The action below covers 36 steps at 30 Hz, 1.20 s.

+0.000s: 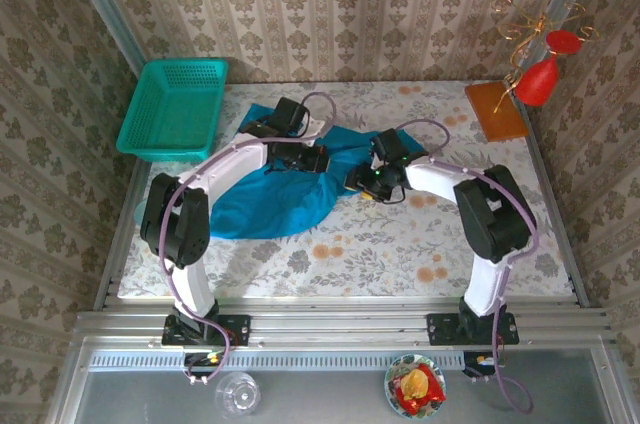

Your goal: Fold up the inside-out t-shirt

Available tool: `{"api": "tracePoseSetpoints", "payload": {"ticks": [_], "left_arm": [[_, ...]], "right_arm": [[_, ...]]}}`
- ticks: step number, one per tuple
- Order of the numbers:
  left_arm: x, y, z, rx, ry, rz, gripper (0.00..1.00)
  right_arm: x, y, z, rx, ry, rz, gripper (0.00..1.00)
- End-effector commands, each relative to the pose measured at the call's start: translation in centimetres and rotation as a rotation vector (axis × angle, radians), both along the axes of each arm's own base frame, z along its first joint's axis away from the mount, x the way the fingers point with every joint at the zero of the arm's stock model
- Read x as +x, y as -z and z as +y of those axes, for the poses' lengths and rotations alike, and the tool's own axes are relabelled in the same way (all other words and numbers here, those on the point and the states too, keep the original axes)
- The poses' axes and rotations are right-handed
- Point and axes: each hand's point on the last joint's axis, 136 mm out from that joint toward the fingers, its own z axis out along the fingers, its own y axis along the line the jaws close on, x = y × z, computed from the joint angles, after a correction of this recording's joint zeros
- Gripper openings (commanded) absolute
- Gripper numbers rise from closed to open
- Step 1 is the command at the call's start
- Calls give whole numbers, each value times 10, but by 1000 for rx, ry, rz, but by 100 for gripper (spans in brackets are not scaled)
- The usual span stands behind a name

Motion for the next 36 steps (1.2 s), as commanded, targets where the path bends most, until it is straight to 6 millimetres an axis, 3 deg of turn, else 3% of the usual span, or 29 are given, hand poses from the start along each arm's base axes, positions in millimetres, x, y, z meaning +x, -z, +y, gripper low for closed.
{"api": "tracePoseSetpoints", "payload": {"ticks": [1, 3, 5, 8, 11, 19, 22, 27, 30, 31, 32, 34, 36], "left_arm": [[-1, -24, -2, -88, 1, -4, 0], [-2, -28, 1, -94, 1, -3, 0], [-2, -31, 4, -101, -3, -5, 0], [-1, -38, 17, -90, -18, -21, 0], [3, -45, 38, -57, -46, -49, 0], [28, -45, 120, 123, -153, -97, 0], [33, -35, 142, 203, -176, -90, 0], [44, -15, 168, 363, -189, -89, 0], [50, -3, 174, 416, -204, -73, 2], [50, -1, 172, 412, -210, -70, 9], [49, -2, 169, 403, -214, -68, 14], [44, -15, 154, 353, -216, -110, 24], [32, -29, 128, 273, -193, -134, 31]], "right_arm": [[14, -1, 25, 61, -12, -8, 53], [18, 9, 26, 48, 4, 9, 51], [20, 18, 18, 2, 27, 15, 43], [19, 20, -1, -90, 41, 11, 17], [13, 13, -23, -146, 50, -6, 0], [-26, -6, -98, -307, 77, 4, 0], [-40, -13, -124, -377, 102, 3, 0], [-55, -19, -147, -489, 119, 20, 0], [-56, -24, -144, -522, 99, 8, 0], [-54, -28, -136, -504, 83, -9, 0], [-52, -30, -126, -481, 62, -21, 6], [-51, -39, -106, -436, 21, -41, 26], [-50, -46, -90, -402, -7, -64, 35]]}}
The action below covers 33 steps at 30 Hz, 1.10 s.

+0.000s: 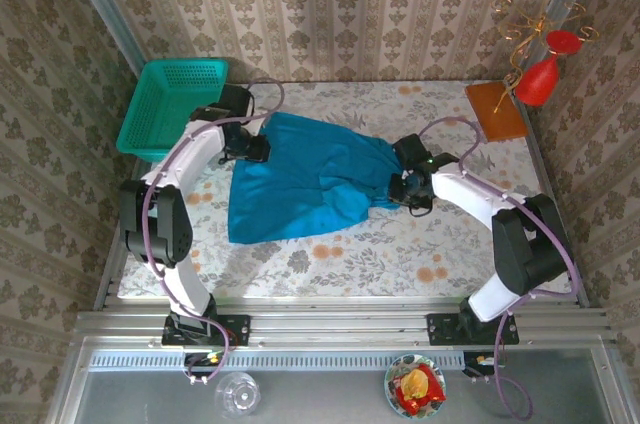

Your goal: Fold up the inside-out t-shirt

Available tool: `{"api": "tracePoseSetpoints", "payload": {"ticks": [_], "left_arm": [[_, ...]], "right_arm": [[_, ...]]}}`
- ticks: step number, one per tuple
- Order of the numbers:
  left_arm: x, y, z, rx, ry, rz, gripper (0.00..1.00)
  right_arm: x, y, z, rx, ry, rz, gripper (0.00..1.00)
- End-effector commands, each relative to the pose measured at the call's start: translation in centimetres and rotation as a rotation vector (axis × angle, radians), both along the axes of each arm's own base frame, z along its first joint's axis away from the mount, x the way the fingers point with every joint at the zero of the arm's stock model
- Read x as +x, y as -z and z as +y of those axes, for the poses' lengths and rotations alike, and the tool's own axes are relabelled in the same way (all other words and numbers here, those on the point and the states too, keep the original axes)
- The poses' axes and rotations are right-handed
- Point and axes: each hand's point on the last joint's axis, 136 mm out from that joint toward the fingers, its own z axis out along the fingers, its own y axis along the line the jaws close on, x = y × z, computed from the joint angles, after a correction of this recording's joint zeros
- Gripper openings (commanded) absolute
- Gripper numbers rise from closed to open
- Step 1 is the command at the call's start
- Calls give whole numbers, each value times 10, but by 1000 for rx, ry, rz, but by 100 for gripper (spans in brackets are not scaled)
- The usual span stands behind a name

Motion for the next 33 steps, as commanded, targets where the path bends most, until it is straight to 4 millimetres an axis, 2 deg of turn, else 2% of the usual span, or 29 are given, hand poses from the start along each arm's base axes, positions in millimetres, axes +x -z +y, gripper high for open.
{"api": "tracePoseSetpoints", "payload": {"ticks": [1, 5, 10, 14, 17, 22, 24, 26, 28, 29, 31, 33], "left_arm": [[-24, -33, -44, -97, 66, -69, 35], [-75, -27, -107, -134, 192, -36, 49], [-127, -6, -185, -186, 327, -14, 52], [-142, 27, -221, -65, 403, -24, 55], [-137, 54, -226, 65, 410, -41, 57], [-129, 88, -218, 186, 421, -29, 57], [-123, 93, -209, 199, 404, -28, 51], [-114, 92, -196, 186, 374, -29, 35], [-107, 86, -182, 143, 340, -30, 18], [-104, 83, -176, 114, 329, -30, 13], [-98, 73, -163, 41, 299, -32, 4], [-94, 60, -154, -40, 293, -35, 0]], "right_arm": [[2, -23, 23, 39, -55, -39, 38], [1, -26, 40, 83, -93, -29, 46], [6, -16, 43, 81, -104, -13, 50], [9, -7, 47, 91, -118, 18, 51], [10, 0, 38, 61, -96, 30, 52], [12, 16, 15, 46, -26, 60, 52], [14, 25, 7, 46, -8, 72, 52], [14, 34, 0, 52, 6, 88, 49], [13, 40, -7, 55, 17, 105, 41], [13, 42, -10, 55, 22, 108, 34], [11, 41, -17, 35, 29, 111, 18], [9, 37, -23, 11, 29, 106, 6]]}}
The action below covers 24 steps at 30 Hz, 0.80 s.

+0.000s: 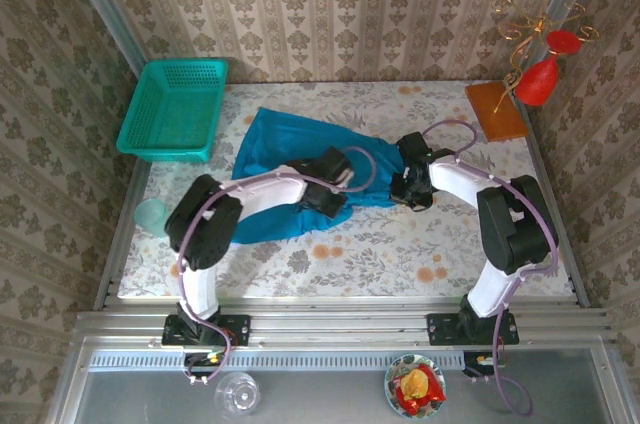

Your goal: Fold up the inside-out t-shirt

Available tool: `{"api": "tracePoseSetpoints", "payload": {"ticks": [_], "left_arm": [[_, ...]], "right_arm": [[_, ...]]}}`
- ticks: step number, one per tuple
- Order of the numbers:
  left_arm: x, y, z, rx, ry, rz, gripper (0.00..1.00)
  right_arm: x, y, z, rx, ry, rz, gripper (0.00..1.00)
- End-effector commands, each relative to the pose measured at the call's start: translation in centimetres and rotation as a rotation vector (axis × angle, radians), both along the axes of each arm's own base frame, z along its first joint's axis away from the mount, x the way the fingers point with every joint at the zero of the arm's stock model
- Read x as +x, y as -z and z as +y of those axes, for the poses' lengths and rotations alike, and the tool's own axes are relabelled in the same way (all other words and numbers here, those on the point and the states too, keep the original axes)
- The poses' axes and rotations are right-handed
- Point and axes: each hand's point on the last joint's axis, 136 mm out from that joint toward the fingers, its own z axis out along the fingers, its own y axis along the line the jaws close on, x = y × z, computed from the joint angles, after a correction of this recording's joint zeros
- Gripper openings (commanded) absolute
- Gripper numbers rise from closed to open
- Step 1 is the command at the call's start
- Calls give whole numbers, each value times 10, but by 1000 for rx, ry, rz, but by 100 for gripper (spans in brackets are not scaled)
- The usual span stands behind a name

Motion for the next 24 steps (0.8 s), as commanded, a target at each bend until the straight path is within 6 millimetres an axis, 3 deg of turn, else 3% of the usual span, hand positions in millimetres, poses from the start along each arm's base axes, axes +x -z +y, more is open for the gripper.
{"api": "tracePoseSetpoints", "payload": {"ticks": [1, 5, 9, 11, 14, 18, 20, 24], "left_arm": [[14, -43, 11, -158, -23, -36, 0], [21, -62, 29, -292, -39, 22, 0], [23, -78, 42, -407, -40, 74, 0], [22, -85, 45, -455, -31, 98, 0], [18, -91, 50, -466, -9, 121, 0], [13, -94, 54, -452, 13, 131, 0], [10, -96, 54, -454, 25, 137, 0], [3, -103, 53, -467, 56, 151, 0]], "right_arm": [[-8, -2, -11, -43, -10, 7, 1], [-14, -15, -9, -23, -13, -6, 0], [-18, -36, 18, 47, -56, -48, 0], [-20, -46, 34, 70, -95, -64, 13], [-20, -63, 79, 214, -165, -129, 34], [-20, -74, 132, 363, -248, -160, 45], [-15, -70, 144, 354, -262, -154, 50], [8, -56, 142, 232, -250, -169, 58]]}}
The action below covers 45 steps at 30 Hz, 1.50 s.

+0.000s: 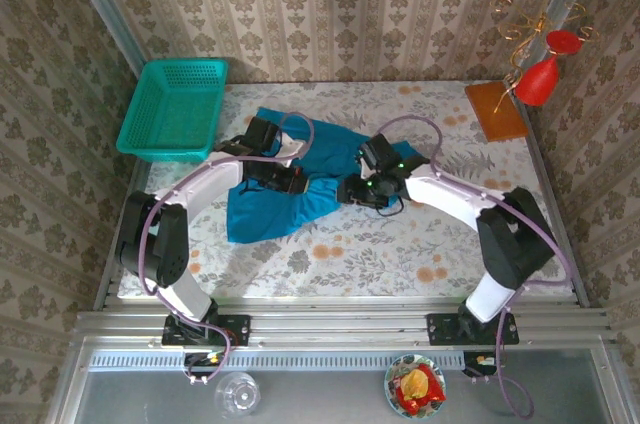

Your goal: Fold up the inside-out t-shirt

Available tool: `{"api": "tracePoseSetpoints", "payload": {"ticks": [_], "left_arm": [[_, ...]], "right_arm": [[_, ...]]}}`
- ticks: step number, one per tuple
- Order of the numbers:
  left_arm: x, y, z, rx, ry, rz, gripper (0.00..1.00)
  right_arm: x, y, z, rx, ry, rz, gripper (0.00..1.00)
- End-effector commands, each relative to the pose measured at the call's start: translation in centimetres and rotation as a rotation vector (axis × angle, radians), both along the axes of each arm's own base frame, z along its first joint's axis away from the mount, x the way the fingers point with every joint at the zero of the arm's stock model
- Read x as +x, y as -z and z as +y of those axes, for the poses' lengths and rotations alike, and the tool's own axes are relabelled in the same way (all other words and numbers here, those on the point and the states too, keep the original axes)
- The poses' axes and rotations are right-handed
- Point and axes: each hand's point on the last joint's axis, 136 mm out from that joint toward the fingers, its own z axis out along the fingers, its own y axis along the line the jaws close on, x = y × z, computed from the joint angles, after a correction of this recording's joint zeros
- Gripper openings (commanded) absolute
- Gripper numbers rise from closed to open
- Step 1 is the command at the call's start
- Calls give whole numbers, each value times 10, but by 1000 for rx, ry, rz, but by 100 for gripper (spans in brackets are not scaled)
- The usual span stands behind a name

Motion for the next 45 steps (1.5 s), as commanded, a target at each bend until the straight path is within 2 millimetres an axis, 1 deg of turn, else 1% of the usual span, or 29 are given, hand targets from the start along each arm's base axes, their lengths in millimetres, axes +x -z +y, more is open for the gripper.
{"api": "tracePoseSetpoints", "payload": {"ticks": [1, 4, 6, 7, 8, 9, 11, 12, 13, 14, 17, 19, 21, 22, 24, 26, 28, 29, 30, 31, 33, 34, 37, 41, 43, 45], "left_arm": [[-11, -25, -3, -43, 60, -24, 0], [-15, -29, -1, -40, 74, -25, 0], [-20, -31, 2, -33, 85, -22, 0], [-22, -31, 3, -28, 87, -19, 0], [-23, -33, 4, -24, 87, -23, 0], [-25, -32, 6, -15, 87, -22, 0], [-26, -32, 9, 3, 86, -24, 0], [-26, -32, 11, 14, 87, -27, 0], [-25, -33, 14, 33, 83, -33, 0], [-23, -32, 16, 54, 76, -40, 0], [-16, -34, 24, 112, 62, -78, 0], [-7, -39, 26, 136, 62, -114, 0], [4, -43, 26, 163, 60, -141, 0], [9, -46, 24, 166, 70, -150, 0], [15, -54, 17, 154, 108, -162, 0], [21, -60, 11, 152, 140, -179, 0], [20, -69, 2, 115, 196, -191, 0], [17, -72, -2, 97, 224, -193, 0], [12, -76, -5, 81, 260, -201, 0], [5, -78, -8, 68, 302, -202, 0], [-5, -80, -8, 71, 351, -201, 0], [-11, -80, -8, 69, 373, -193, 0], [-25, -78, -6, 70, 412, -170, 0], [-40, -73, -4, 58, 442, -142, 0], [-44, -70, -3, 64, 451, -136, 0], [-47, -68, -3, 66, 460, -129, 0]], "right_arm": [[26, 7, 1, -44, 31, -39, 59], [46, 20, -6, -106, 70, -45, 58], [57, 24, -13, -136, 107, -59, 56], [62, 24, -14, -133, 117, -65, 53], [66, 25, -15, -131, 123, -64, 48], [69, 26, -19, -142, 133, -62, 40], [72, 27, -29, -177, 155, -56, 18], [72, 28, -35, -188, 165, -52, 8], [71, 26, -41, -192, 176, -48, 2], [70, 24, -46, -194, 181, -48, 0], [57, 13, -57, -209, 176, -53, 0], [43, 5, -62, -205, 162, -49, 0], [29, -3, -61, -177, 145, -48, 0], [20, -5, -59, -157, 128, -43, 0], [9, -16, -45, -80, 68, -62, 0], [1, -26, -32, -26, 7, -90, 0], [-3, -32, -22, -4, -86, -117, 0], [-3, -33, -21, -12, -127, -136, 7], [-1, -34, -21, -30, -169, -173, 23], [3, -35, -22, -58, -208, -221, 37], [10, -38, -24, -110, -294, -321, 50], [13, -36, -23, -132, -348, -361, 54], [18, -31, -16, -174, -551, -453, 60], [22, -16, -6, -219, -792, -576, 67], [27, -6, -1, -241, -881, -614, 70], [36, 3, 0, -276, -925, -617, 69]]}}
